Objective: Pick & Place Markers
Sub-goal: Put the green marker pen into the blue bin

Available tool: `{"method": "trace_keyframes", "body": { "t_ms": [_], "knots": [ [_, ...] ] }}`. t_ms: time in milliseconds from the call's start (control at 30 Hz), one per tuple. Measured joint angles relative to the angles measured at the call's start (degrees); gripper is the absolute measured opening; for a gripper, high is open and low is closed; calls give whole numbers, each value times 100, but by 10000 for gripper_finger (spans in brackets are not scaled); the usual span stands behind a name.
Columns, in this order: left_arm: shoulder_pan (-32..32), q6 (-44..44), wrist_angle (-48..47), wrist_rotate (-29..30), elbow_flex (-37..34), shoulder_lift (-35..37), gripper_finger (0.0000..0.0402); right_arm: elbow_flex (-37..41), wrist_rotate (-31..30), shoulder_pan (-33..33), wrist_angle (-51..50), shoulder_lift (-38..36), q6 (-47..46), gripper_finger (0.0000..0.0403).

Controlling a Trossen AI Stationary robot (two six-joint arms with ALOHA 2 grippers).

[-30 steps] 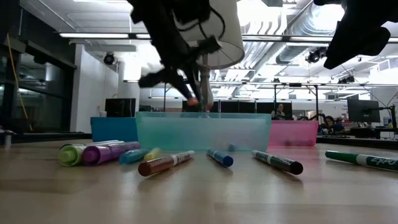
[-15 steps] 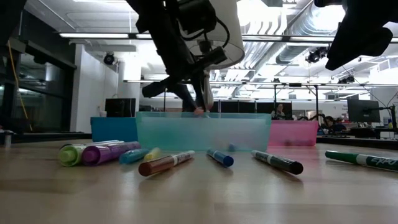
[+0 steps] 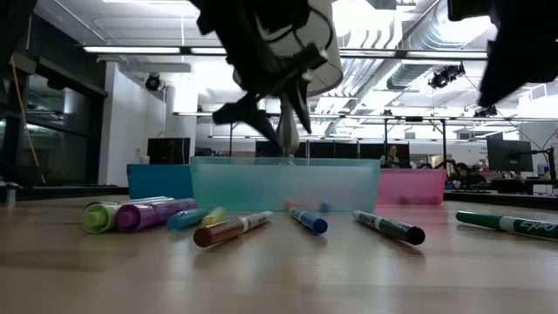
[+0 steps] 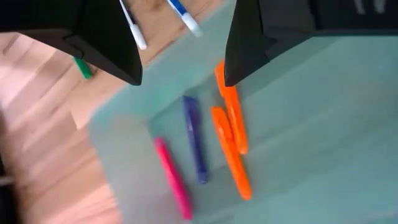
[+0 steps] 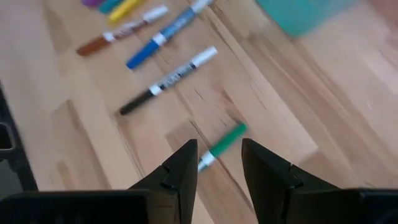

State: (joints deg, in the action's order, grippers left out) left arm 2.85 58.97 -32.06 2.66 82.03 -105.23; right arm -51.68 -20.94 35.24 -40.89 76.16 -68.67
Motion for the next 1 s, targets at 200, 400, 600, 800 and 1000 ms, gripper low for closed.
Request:
{"method": "trace_keyframes", "body": {
  "t_ms": [200,400,600,800,1000],
  "knots": [
    [-488,-805,-929,792,851,0,218,0,458,5,-711,0,-1282,114],
    [-1189,-1406,-1456,1846,1063,179,213,0,759,7,-822,0,-1708,114],
    [-1779,-1475,-1979,2913,884,584,213,0,851,7,-722,0,-2166,115],
    [-2345,-1199,-2495,3566,570,1182,213,0,1023,4,-18,298,-2527,115],
    [-2812,-893,-2689,3872,-38,1822,213,-1,1495,11,654,1056,-3164,115]
  ]
}}
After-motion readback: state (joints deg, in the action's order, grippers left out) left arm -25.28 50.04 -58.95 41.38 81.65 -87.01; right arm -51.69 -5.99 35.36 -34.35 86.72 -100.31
